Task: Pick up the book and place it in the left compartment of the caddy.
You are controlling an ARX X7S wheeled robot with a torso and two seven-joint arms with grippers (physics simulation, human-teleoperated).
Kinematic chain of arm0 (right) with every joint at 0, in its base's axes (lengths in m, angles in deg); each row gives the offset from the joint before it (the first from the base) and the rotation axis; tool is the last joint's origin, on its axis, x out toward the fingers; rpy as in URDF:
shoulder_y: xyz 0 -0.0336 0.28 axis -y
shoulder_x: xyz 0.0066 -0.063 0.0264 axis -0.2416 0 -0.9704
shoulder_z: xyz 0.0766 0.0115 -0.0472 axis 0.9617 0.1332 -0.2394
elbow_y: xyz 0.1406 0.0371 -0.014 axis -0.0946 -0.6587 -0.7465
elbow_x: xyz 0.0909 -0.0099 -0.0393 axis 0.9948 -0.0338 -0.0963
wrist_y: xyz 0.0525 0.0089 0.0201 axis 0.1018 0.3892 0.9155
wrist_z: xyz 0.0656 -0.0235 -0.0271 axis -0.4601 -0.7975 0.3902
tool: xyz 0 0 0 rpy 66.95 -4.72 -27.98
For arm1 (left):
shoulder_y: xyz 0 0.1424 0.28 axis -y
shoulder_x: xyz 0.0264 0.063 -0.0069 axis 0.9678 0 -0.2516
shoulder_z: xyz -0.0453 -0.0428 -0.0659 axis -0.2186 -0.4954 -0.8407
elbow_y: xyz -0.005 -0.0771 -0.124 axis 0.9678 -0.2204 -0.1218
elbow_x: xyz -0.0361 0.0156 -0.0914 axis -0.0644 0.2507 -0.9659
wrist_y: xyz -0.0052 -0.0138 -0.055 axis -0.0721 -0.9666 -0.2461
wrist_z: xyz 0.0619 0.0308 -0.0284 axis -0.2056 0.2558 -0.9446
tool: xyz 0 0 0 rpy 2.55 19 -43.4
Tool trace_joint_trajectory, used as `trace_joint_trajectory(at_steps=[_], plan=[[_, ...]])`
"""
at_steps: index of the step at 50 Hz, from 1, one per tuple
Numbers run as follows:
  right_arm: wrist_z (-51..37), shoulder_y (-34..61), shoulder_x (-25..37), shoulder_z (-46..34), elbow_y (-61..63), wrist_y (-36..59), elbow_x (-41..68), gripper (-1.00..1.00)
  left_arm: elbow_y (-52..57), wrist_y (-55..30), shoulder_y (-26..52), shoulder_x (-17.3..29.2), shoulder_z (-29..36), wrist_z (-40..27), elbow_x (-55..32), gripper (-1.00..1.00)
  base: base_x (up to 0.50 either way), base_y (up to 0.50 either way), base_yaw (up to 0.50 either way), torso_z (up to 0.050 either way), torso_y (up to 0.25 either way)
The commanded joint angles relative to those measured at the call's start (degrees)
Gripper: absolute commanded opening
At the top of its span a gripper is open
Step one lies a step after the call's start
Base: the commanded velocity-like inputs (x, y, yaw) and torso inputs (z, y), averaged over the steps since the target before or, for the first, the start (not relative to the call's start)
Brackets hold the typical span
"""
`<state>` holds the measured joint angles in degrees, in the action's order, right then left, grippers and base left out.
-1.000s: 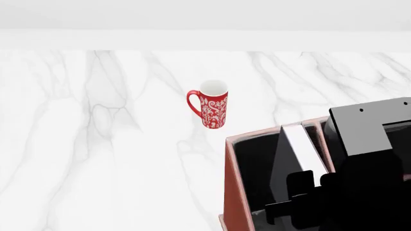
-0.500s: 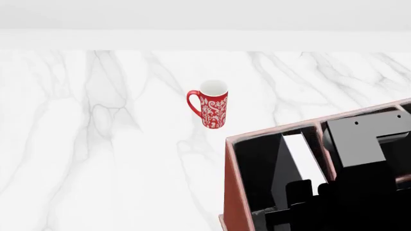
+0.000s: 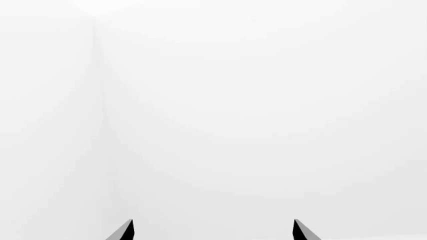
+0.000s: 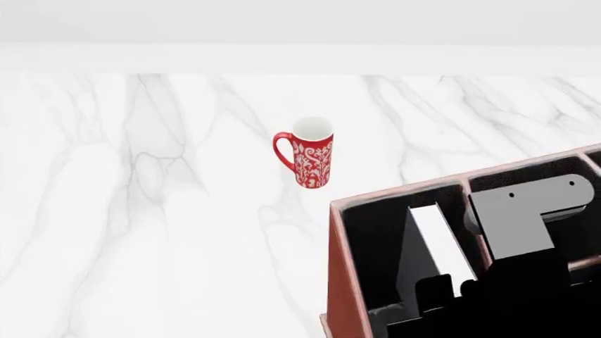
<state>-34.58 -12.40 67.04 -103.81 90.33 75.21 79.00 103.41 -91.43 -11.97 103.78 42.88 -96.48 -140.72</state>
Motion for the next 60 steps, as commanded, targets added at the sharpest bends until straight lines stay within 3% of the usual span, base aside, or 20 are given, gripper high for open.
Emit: trace_joint_trajectory(at_steps=[1,60], plan=[[2.5,0.9,0.2,1.1,0.1,0.4,-4.4,-1.00,0.1,0.1,-0.2,0.1,-0.1,-0.1,0.2,1.00,0.00,0.00,0.00,0.000,0.000],[10.8,-3.0,-1.8,0.0,-3.6,-5.1,-12.8,-1.00,0.3,0.6,-2.1,0.3,-1.8,-0.3,0.0,1.00,0.00,0.00,0.00,0.000,0.001]])
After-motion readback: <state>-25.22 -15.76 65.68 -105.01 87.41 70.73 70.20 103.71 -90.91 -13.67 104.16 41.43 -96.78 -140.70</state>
